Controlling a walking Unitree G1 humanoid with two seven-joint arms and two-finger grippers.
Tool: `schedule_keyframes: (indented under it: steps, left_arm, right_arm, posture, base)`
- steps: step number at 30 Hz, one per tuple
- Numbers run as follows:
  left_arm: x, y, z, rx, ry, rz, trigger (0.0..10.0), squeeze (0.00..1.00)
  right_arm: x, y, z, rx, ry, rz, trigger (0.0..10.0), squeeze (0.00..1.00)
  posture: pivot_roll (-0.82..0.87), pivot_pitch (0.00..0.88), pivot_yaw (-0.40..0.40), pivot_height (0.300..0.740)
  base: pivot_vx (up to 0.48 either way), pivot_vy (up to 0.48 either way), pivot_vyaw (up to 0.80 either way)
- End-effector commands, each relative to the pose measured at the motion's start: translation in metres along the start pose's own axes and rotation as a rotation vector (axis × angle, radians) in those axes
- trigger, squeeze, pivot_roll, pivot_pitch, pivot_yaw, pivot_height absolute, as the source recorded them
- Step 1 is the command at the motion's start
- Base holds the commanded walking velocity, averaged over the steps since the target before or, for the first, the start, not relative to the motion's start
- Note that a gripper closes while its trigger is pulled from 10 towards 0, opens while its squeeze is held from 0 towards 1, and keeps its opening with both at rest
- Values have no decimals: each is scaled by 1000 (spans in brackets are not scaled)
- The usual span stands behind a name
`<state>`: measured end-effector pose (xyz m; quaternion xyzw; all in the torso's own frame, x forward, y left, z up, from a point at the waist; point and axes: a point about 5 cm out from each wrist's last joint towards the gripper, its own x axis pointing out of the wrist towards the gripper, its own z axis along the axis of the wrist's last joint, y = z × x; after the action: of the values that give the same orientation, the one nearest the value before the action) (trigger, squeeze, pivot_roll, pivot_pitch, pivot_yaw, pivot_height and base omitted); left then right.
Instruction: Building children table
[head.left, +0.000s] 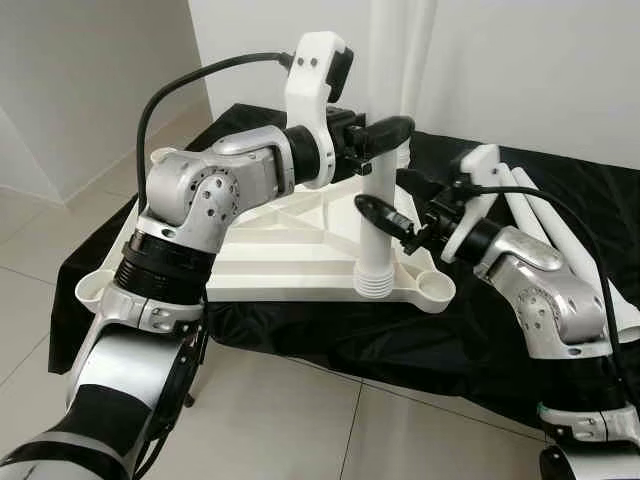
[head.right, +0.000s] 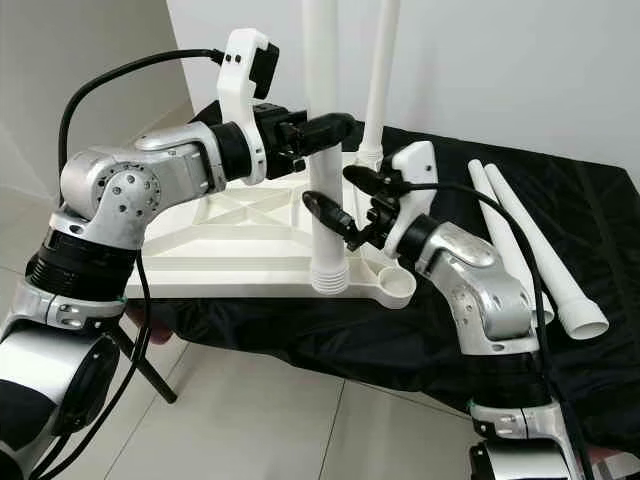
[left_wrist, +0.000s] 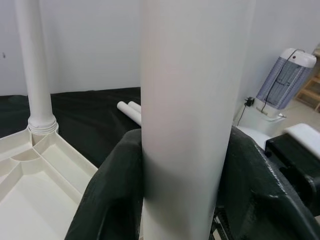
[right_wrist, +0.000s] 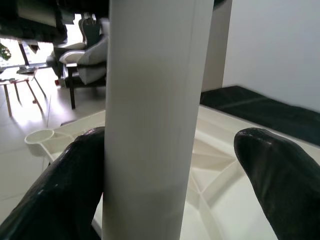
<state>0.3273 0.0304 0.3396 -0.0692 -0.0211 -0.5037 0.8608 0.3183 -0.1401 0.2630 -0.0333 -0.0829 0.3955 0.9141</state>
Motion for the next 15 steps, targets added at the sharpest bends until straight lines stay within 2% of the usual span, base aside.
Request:
schedule_keyframes:
  steps: [1, 5, 10, 11, 12, 13, 14, 15]
  left_arm:
    - [1, -21, 10, 56, -20, -271, 10000, 0]
    - [6, -28, 10, 94, 0, -306, 10000, 0]
    - [8, -29, 13, 121, 3, -315, 10000, 0]
    - [8, -29, 14, 127, 5, -318, 10000, 0]
    - [8, -29, 14, 127, 5, -318, 10000, 0]
    - [8, -29, 14, 130, 7, -320, 10000, 0]
    - [8, -30, 14, 133, 8, -323, 10000, 0]
    - [8, -30, 14, 133, 8, -323, 10000, 0]
  right_arm:
    - [1, -1, -1, 7, 32, 3, 10000, 0]
    - [7, -2, 0, 21, 108, 35, 10000, 0]
    - [9, -2, 0, 52, 150, 46, 10000, 0]
    - [9, -3, -1, 69, 162, 40, 8314, 0]
    - [9, -3, -1, 69, 162, 40, 8314, 0]
    - [9, -3, -1, 79, 170, 35, 7804, 0]
    - [9, -4, -1, 90, 176, 32, 6235, 0]
    - [9, -4, -1, 90, 176, 32, 6235, 0]
  posture:
    - [-97, 66, 56, 740]
    - [-92, 73, 49, 740]
    - [-88, 73, 47, 740]
    - [-90, 73, 47, 740]
    - [-90, 73, 47, 740]
    - [-90, 73, 47, 740]
    - [-90, 73, 47, 740]
    - [-90, 73, 47, 740]
  base:
    - [0, 0, 0]
    - [0, 0, 0]
    - [0, 0, 0]
    - [0, 0, 0]
    - [0, 0, 0]
    - [0, 0, 0]
    - [0, 0, 0]
    - [0, 0, 0]
